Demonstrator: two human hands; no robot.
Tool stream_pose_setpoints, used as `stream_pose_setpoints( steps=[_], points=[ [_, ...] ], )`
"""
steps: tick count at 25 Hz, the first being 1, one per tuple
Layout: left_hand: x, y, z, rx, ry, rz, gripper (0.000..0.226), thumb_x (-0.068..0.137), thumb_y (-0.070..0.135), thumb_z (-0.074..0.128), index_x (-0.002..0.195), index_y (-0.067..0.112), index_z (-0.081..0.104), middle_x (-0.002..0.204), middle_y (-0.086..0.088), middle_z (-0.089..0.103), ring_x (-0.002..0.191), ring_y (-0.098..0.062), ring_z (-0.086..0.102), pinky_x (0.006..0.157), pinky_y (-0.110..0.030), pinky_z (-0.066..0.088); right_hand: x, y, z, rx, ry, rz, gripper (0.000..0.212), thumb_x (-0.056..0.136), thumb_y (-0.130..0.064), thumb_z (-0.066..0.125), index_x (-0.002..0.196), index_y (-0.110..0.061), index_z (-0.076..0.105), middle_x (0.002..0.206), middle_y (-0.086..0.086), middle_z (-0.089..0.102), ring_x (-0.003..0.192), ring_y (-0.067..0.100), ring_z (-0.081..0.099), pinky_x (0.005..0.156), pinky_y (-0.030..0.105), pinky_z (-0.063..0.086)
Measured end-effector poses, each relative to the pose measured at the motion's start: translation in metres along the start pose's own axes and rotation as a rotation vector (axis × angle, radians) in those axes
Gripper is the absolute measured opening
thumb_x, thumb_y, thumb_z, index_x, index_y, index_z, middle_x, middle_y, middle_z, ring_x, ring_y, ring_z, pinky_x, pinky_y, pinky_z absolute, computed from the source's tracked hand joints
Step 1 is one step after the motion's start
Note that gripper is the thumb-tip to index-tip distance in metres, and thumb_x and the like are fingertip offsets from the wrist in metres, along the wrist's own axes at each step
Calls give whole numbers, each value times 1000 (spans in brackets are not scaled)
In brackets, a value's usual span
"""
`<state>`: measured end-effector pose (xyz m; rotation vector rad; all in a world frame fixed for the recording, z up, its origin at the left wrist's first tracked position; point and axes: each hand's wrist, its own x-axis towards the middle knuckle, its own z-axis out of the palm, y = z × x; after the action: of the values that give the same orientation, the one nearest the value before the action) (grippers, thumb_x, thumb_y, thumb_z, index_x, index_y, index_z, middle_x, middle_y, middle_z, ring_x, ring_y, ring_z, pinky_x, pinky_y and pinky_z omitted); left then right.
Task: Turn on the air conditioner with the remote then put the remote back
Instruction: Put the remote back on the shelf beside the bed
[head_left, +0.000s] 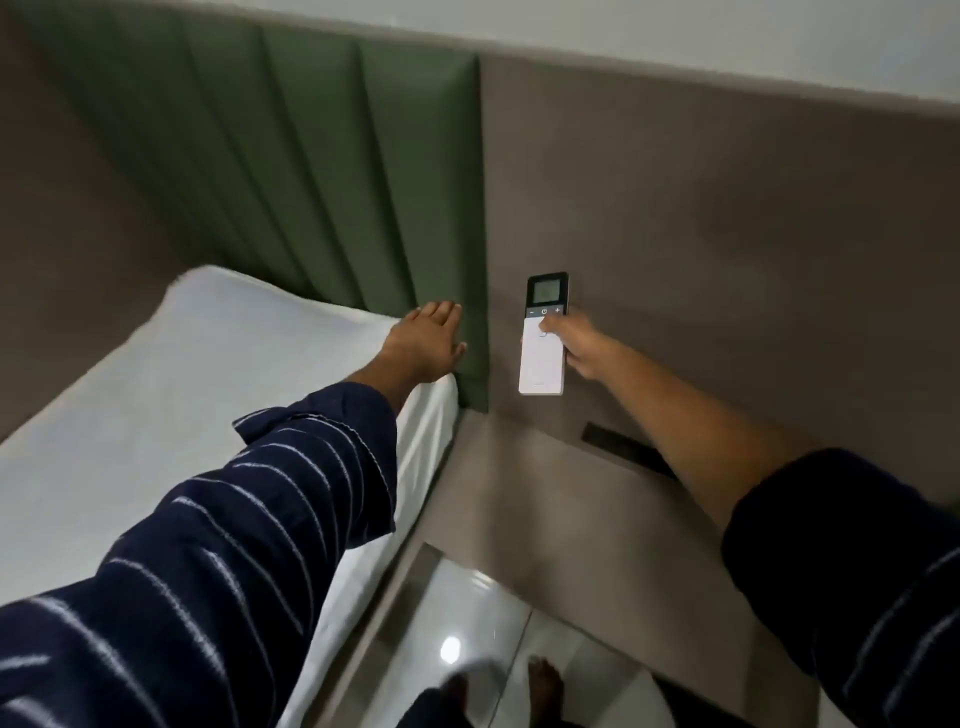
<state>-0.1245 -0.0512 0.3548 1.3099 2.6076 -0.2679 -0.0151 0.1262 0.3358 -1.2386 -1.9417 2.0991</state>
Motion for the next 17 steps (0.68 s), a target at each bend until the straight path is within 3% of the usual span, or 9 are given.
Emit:
stream_pose_setpoints(
  steps=[3,6,9,13,17],
  points=[
    [42,26,74,14,-56,95,66,101,37,30,155,4,12,164,-12,15,149,-27,19,121,-38,18,37,84,-20,29,58,82,25,91,7,42,110,0,57,97,17,60,76,28,58,66,29,46],
    [69,47,166,14,-169,160,67,101,37,31,155,4,11,164,-12,14,150,-26,19,120,-38,18,72,188,-29,-49,145,210,36,89,8,49,125,3,52,92,12,61,81,26,58,62,24,48],
    [81,64,251,18,-270,224,69,100,38,30,156,4,8,165,-11,9,151,-26,14,121,-38,15,101,286,-32,-60,155,370,37,88,7,51,124,6,54,86,12,62,80,27,59,72,28,47],
    [89,70,330,-4,-334,269,70,99,40,30,156,7,8,165,-10,9,152,-26,13,122,-37,12,125,377,-22,-131,205,488,37,85,3,56,122,6,56,104,22,61,94,29,59,73,33,45],
    [86,85,377,-57,-409,248,70,99,40,31,156,7,6,165,-11,8,152,-27,11,123,-38,10,134,439,-16,-143,263,534,41,85,0,61,125,1,52,126,26,59,114,40,58,95,46,49]
  ],
)
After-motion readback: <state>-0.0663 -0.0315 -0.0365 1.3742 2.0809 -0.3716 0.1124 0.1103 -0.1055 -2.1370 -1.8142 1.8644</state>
